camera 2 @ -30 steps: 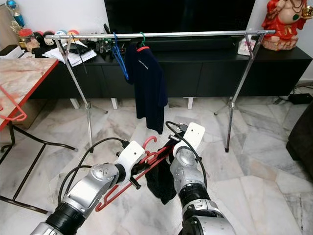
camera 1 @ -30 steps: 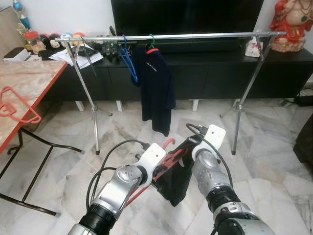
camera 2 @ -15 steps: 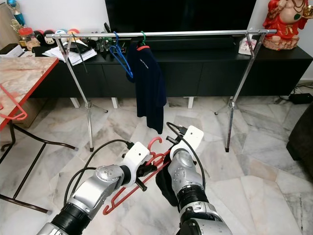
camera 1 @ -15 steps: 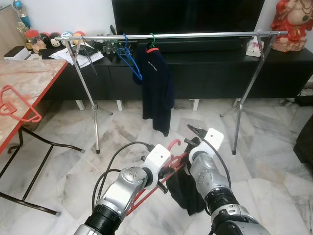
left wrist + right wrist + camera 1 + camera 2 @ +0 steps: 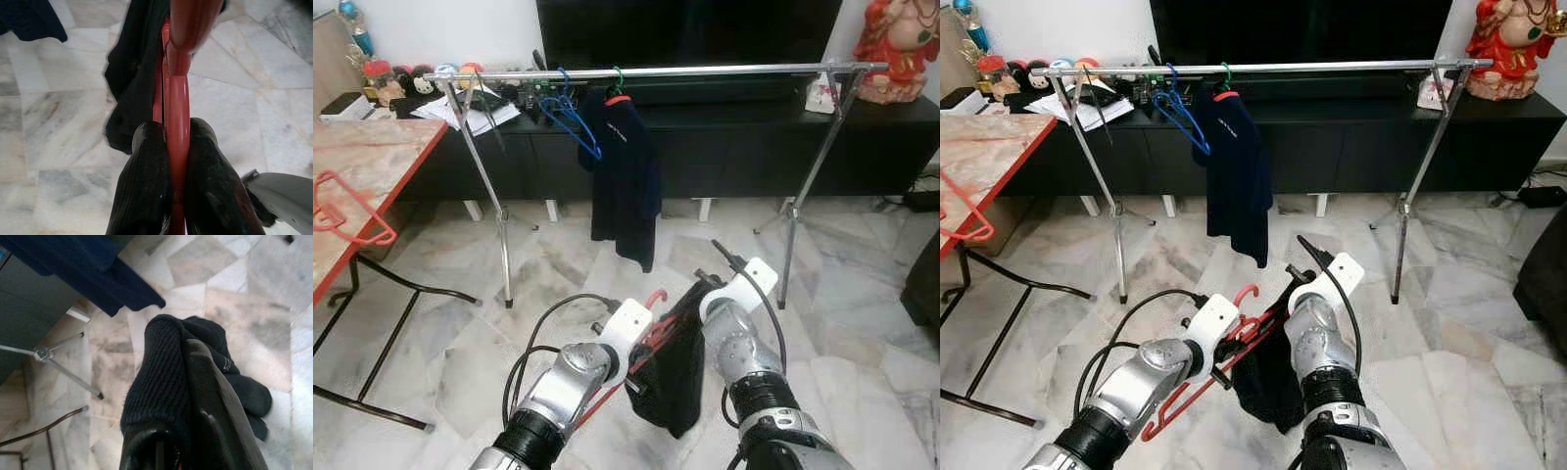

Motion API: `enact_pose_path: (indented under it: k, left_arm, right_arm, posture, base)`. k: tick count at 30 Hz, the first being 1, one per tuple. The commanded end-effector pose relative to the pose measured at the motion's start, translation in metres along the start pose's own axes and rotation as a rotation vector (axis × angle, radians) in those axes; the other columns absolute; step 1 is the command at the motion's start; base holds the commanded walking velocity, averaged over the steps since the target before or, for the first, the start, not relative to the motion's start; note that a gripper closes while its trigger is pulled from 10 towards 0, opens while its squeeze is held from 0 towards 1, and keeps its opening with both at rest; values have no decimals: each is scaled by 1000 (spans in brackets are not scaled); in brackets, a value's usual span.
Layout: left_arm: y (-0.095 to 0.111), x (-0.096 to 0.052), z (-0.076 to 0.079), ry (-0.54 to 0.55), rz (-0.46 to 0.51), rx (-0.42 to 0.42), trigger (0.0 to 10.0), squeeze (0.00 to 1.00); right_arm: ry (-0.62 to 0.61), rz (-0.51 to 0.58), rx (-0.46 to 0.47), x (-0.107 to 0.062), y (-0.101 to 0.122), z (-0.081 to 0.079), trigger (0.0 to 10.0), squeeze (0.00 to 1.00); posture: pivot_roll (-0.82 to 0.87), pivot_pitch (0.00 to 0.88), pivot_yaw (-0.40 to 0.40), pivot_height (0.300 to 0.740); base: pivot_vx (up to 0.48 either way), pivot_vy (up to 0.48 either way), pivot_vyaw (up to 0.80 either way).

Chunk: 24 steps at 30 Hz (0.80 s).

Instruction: Hang hanger

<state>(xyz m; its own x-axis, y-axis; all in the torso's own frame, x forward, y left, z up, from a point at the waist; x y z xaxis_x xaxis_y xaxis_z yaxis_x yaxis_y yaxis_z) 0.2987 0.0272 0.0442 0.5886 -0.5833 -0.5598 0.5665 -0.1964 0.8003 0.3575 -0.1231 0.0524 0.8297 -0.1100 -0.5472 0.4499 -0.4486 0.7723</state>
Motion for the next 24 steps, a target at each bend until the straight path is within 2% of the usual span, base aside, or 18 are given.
enact_pose_path:
  k: [1,6,13,16,21,24]
  left_arm:
    - [1,0,3,-32,-11,3,10000,0]
    - [2,2,11,-76,-6,-48,10000,0]
    - [3,3,12,-75,-13,-39,10000,0]
    - [0,2,16,-114,-43,-37,10000,0]
    - [-2,5,-5,53,-35,-38,10000,0]
    - [3,4,-22,178,1,-59,10000,0]
  right_arm:
    - [57,-10,68,-5,-3,-16,10000,0]
    - [92,-27,85,-8,-5,-22,10000,0]
    - [127,-59,122,-9,-9,-27,10000,0]
    - [127,-70,136,-10,-10,-27,10000,0]
    - [124,-68,173,-11,-7,-28,10000,0]
    - [93,-67,179,-10,-7,-23,10000,0]
  posture:
    - [-101,0,25,740]
    - [-103,0,24,740]
    - [-97,0,21,740]
    - [-103,0,22,740]
    - [-103,0,25,740]
    - [-104,0,26,740]
  base:
    - [0,0,0]
    - [0,0,0]
    - [0,0,0]
    - [0,0,0]
    - [0,0,0]
    - [0,0,0]
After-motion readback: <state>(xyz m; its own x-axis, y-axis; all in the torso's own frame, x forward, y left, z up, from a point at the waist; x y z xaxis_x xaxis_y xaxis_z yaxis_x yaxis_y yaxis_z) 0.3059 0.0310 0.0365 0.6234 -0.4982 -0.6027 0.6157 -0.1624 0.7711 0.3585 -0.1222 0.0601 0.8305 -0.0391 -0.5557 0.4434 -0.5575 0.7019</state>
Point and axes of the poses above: a point about 5 cm out from each wrist's last joint towards the gripper, its own x axis pointing out of the wrist towards the gripper, its own y axis along the axis of the wrist's last joint, z = x × y, the point moved 2 cm from there along x, pointing out of the wrist towards the gripper, and after that the axes turned 15 degrees about -x, right-handed, at the moved point
